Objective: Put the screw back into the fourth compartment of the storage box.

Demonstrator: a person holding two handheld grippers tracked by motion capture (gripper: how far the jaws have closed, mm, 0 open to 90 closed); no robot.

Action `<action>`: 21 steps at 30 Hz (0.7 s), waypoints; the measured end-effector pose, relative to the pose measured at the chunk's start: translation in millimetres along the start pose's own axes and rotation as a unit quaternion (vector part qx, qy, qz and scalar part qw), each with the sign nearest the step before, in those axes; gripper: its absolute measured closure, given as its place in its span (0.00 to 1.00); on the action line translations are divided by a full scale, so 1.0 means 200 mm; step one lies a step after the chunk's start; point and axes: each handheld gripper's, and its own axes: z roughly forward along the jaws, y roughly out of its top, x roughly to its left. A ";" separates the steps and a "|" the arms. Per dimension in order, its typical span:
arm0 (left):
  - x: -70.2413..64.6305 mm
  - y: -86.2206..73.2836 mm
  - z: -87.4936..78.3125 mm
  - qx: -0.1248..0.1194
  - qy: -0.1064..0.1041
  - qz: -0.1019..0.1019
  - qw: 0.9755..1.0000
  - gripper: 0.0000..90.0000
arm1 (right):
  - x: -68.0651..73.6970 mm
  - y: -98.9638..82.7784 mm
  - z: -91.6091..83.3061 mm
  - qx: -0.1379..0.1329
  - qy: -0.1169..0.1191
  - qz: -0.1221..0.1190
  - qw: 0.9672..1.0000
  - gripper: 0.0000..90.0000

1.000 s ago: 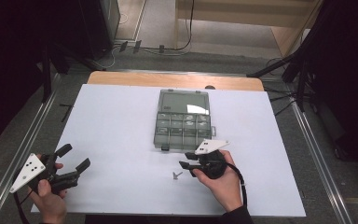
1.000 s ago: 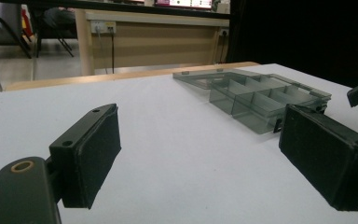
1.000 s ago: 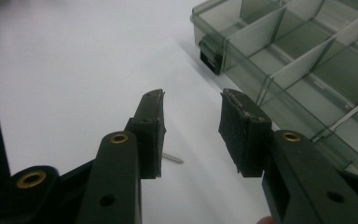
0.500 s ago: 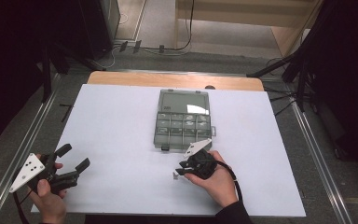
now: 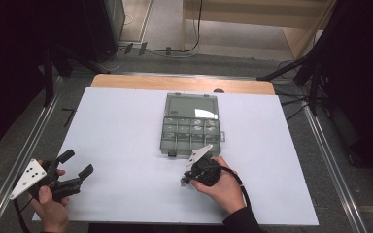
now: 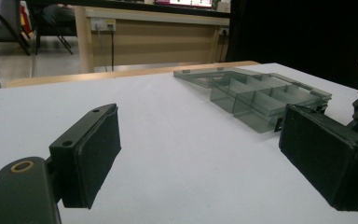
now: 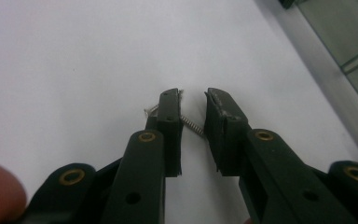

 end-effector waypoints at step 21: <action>0.01 0.00 0.00 0.003 0.000 -0.002 1.000 0.14 | 0.00 -0.02 -0.04 -0.020 -0.005 0.032 0.999 1.00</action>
